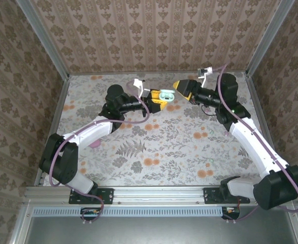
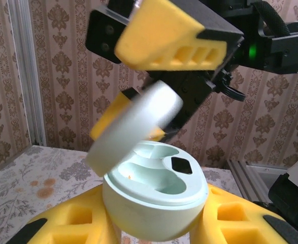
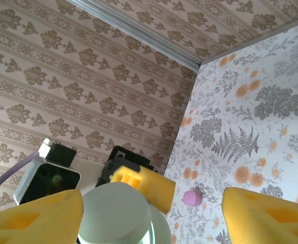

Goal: Insert wireless bluetooth earbuds into charging case

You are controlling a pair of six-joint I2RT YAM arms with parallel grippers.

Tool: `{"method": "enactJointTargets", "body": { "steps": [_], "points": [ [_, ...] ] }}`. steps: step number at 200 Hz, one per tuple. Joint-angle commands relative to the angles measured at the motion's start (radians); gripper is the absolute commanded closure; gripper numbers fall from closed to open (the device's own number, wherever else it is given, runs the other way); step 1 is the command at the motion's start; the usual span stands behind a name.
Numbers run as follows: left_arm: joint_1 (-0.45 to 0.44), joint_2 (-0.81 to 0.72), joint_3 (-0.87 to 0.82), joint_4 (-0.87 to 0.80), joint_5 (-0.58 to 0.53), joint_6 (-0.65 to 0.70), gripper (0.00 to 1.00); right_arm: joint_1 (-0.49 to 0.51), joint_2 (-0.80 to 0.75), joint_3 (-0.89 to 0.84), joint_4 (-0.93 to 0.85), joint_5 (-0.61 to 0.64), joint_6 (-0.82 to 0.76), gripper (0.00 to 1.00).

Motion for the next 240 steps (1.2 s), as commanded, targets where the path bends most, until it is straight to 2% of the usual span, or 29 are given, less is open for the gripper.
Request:
{"method": "enactJointTargets", "body": {
  "steps": [1, 42, 77, 90, 112, 125, 178, 240],
  "points": [
    [0.0, -0.029, -0.01, 0.08, -0.01, -0.019, 0.72, -0.009, -0.066, -0.048, 0.021, -0.026, 0.008, 0.25],
    [0.002, -0.012, 0.0, 0.125, -0.012, -0.059, 0.72, -0.006, -0.057, -0.056, -0.017, -0.116, -0.018, 0.27],
    [0.003, -0.004, 0.005, 0.149, -0.02, -0.086, 0.72, 0.036, -0.049, -0.029, -0.15, -0.074, -0.182, 0.27],
    [0.002, 0.002, 0.004, 0.162, -0.023, -0.096, 0.72, 0.033, -0.035, -0.034, -0.114, -0.081, -0.125, 0.26],
    [0.002, 0.009, 0.006, 0.171, -0.024, -0.102, 0.72, 0.033, -0.017, -0.074, 0.087, -0.128, 0.049, 0.26],
    [0.0, 0.013, 0.009, 0.168, -0.027, -0.092, 0.72, 0.034, -0.01, -0.078, 0.145, -0.132, 0.112, 0.26],
    [-0.001, 0.003, 0.019, 0.128, -0.025, -0.051, 0.72, 0.036, 0.058, -0.024, 0.205, -0.159, 0.238, 0.27],
    [-0.001, -0.01, 0.017, 0.096, -0.016, -0.023, 0.72, 0.036, 0.082, -0.012, 0.187, -0.186, 0.264, 0.33]
  ]
}}
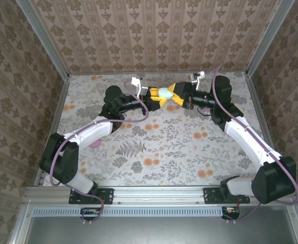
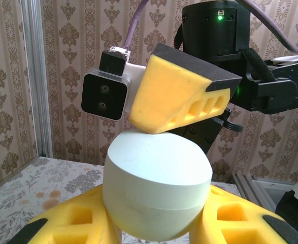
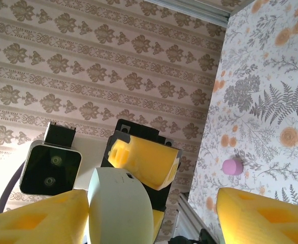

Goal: Insert wireless bluetooth earbuds into charging case

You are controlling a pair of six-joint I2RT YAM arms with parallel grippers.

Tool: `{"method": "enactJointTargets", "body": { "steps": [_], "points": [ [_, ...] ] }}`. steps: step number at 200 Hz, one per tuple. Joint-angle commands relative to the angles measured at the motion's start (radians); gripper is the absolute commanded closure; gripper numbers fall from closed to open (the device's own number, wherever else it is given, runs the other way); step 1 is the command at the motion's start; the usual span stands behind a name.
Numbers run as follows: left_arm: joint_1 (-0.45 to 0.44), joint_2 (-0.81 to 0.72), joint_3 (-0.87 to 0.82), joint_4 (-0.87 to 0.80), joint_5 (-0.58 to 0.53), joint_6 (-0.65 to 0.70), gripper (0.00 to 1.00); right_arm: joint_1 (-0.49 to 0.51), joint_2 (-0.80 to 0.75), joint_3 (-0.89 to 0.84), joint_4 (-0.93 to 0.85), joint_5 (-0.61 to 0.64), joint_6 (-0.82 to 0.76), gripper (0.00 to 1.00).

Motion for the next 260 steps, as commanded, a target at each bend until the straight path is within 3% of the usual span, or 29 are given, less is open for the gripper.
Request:
{"method": "enactJointTargets", "body": {
  "steps": [1, 177, 260],
  "points": [
    [-0.003, -0.016, 0.023, -0.001, 0.014, 0.039, 0.72, 0.005, 0.001, 0.025, 0.024, -0.033, 0.027, 0.33],
    [-0.001, -0.005, 0.036, -0.027, 0.023, 0.045, 0.72, 0.002, -0.005, 0.042, -0.002, -0.122, -0.002, 0.58],
    [0.0, -0.013, 0.038, -0.05, 0.031, 0.061, 0.72, 0.004, -0.004, 0.048, 0.001, -0.124, 0.0, 0.61]
  ]
}}
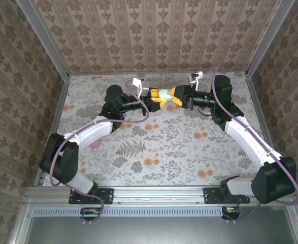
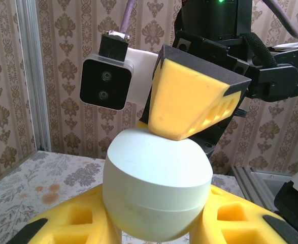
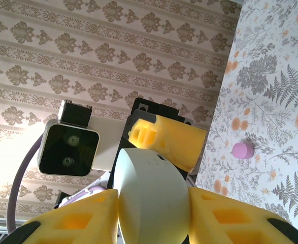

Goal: Insert wireless bluetooth earbuds into charging case

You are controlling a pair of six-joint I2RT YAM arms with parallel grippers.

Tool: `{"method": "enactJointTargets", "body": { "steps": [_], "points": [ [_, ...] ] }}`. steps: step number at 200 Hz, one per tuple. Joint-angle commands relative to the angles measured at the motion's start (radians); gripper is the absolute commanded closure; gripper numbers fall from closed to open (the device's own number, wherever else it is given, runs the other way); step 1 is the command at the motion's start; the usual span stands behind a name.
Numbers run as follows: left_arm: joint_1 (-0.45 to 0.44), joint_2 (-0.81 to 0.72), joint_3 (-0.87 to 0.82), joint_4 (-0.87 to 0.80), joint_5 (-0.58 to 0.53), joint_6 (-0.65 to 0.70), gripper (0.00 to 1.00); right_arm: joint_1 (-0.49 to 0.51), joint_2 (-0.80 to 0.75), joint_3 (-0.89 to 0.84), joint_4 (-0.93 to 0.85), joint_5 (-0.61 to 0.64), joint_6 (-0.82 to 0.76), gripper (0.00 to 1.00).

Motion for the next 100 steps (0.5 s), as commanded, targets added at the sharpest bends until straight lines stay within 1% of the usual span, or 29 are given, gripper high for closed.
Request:
{"method": "enactJointTargets", "body": {
  "steps": [1, 59, 100],
  "points": [
    [0.0, -0.014, 0.032, 0.003, 0.016, 0.023, 0.72, 0.004, -0.004, 0.038, 0.005, -0.034, -0.003, 0.61],
    [0.002, -0.011, 0.032, -0.005, 0.022, 0.033, 0.72, 0.004, -0.009, 0.028, 0.016, -0.034, 0.001, 0.63],
    [0.004, -0.007, 0.032, -0.005, 0.022, 0.035, 0.72, 0.004, -0.006, 0.026, 0.039, -0.055, 0.015, 0.63]
  ]
}}
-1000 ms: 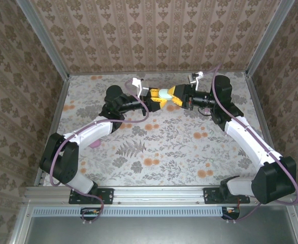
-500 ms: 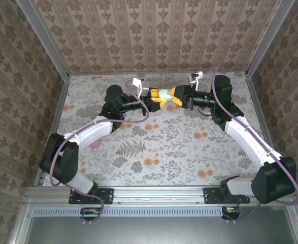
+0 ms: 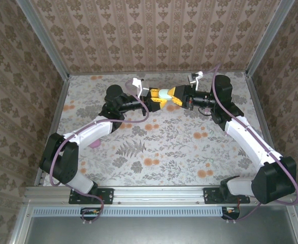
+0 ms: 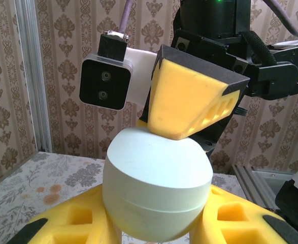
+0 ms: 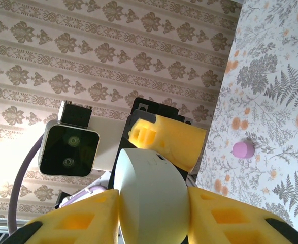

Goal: Insert wireless bluetooth earbuds into charging case

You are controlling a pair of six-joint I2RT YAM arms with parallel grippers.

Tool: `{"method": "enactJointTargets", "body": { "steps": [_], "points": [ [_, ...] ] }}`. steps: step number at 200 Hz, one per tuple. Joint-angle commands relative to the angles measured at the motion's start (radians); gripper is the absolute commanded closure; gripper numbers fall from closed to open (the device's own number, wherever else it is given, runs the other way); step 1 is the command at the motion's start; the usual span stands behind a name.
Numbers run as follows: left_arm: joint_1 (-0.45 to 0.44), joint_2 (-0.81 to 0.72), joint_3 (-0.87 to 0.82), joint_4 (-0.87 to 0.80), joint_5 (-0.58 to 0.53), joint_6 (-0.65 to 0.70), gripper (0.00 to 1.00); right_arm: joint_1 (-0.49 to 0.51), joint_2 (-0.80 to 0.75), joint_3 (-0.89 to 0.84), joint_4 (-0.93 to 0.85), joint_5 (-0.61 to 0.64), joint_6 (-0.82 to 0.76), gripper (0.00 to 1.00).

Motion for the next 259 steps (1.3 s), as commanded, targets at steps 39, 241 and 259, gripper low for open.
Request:
{"method": "enactJointTargets", "body": {
  "steps": [39, 241, 259],
  "points": [
    [0.005, -0.006, 0.03, 0.0, 0.012, 0.021, 0.68, 0.004, -0.006, 0.023, 0.036, -0.041, 0.005, 0.76],
    [0.0, 0.021, 0.048, 0.085, 0.032, -0.053, 0.49, 0.004, -0.007, -0.028, 0.155, -0.027, 0.058, 0.85],
    [0.0, 0.022, 0.049, 0.085, 0.033, -0.054, 0.48, 0.005, -0.004, -0.026, 0.156, -0.027, 0.055, 0.85]
  ]
}}
